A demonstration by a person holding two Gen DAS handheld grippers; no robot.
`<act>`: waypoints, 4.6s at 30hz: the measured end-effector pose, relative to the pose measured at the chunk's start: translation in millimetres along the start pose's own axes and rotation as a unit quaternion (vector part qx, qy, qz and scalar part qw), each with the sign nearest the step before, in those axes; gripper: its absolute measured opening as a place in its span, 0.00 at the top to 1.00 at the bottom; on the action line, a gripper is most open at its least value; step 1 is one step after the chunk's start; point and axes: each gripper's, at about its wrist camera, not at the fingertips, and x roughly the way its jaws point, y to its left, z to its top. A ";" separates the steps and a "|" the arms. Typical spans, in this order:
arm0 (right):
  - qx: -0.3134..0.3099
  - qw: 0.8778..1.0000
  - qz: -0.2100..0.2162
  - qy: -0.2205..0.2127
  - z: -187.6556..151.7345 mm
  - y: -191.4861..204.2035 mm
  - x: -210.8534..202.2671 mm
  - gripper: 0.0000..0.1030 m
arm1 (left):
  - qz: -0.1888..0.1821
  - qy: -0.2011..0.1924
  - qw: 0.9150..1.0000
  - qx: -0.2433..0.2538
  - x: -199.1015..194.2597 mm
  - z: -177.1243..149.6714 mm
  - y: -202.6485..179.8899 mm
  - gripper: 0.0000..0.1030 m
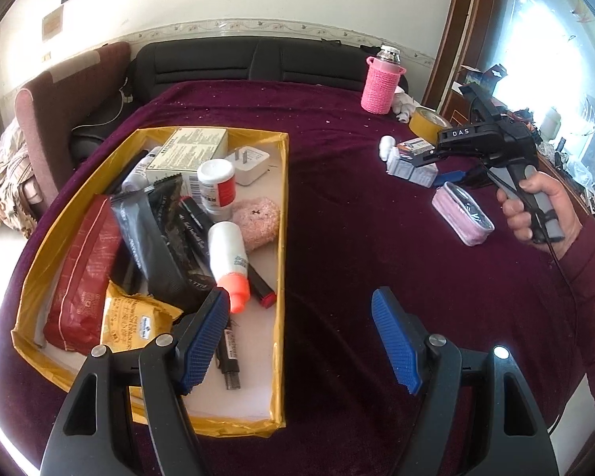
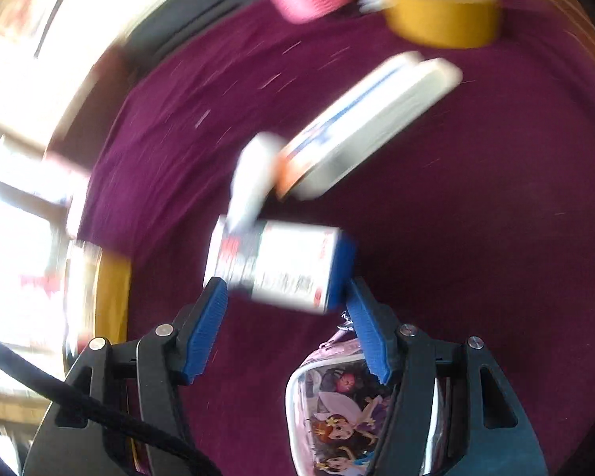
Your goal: Organize objects
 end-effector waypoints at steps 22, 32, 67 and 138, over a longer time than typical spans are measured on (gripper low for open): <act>-0.179 0.971 -0.155 -0.014 -17.0 58.6 13.7 0.69 | 0.019 -0.037 0.999 -0.001 29.5 107.0 -19.3 0.34; -0.040 0.992 -0.068 -0.095 -26.1 15.6 -17.3 0.70 | -0.003 0.023 1.000 -0.017 127.5 176.3 -43.5 0.34; 0.060 0.978 0.101 -0.174 -64.3 -56.4 -71.0 0.69 | 0.004 0.005 1.000 0.018 134.8 173.1 -79.2 0.79; -0.139 0.979 -0.023 -0.150 -185.6 198.9 -11.0 0.46 | 0.200 -0.152 0.967 -0.052 -60.6 -12.7 32.7 0.13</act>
